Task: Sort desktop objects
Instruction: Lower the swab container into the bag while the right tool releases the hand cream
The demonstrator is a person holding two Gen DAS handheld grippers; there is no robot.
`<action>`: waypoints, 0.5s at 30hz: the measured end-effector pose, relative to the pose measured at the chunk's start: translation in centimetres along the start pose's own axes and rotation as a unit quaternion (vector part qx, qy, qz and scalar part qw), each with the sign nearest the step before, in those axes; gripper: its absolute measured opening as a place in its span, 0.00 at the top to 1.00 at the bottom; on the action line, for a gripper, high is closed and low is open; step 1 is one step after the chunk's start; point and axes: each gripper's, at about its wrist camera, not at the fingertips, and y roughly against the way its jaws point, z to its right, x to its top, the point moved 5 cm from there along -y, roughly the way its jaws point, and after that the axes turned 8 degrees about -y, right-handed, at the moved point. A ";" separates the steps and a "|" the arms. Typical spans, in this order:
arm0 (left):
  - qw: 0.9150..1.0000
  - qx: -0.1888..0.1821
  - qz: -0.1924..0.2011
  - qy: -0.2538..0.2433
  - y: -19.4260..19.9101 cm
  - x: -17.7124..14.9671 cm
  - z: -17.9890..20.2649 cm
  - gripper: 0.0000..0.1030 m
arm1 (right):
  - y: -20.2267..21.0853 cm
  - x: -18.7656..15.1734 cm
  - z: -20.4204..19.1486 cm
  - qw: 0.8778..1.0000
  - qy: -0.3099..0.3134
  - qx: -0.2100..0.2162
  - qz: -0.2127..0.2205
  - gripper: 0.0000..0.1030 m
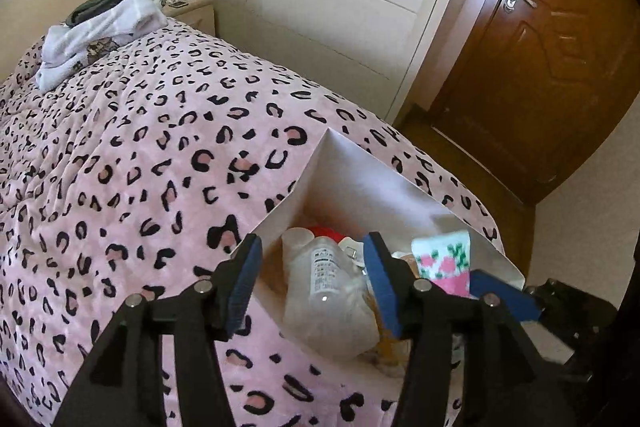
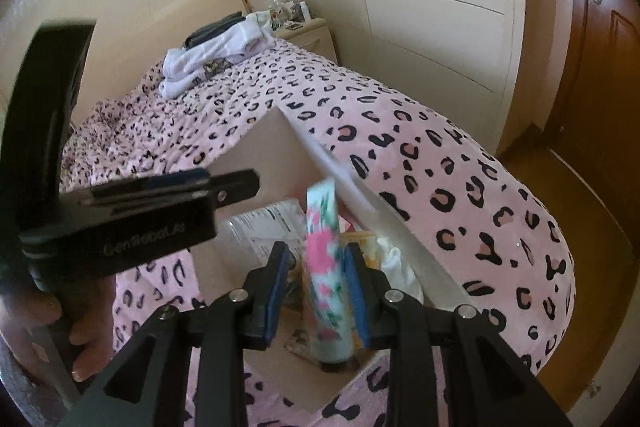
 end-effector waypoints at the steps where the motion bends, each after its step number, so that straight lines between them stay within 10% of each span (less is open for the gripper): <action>1: 1.000 0.001 0.001 0.002 0.4 -0.1 -0.1 0.46 | 0.4 0.2 0.1 1.000 -0.006 0.006 0.003 0.71; 15: 0.999 0.048 0.001 -0.002 5.1 -4.3 0.2 0.29 | 4.3 -2.7 -0.7 1.000 -0.020 -0.001 -0.006 0.65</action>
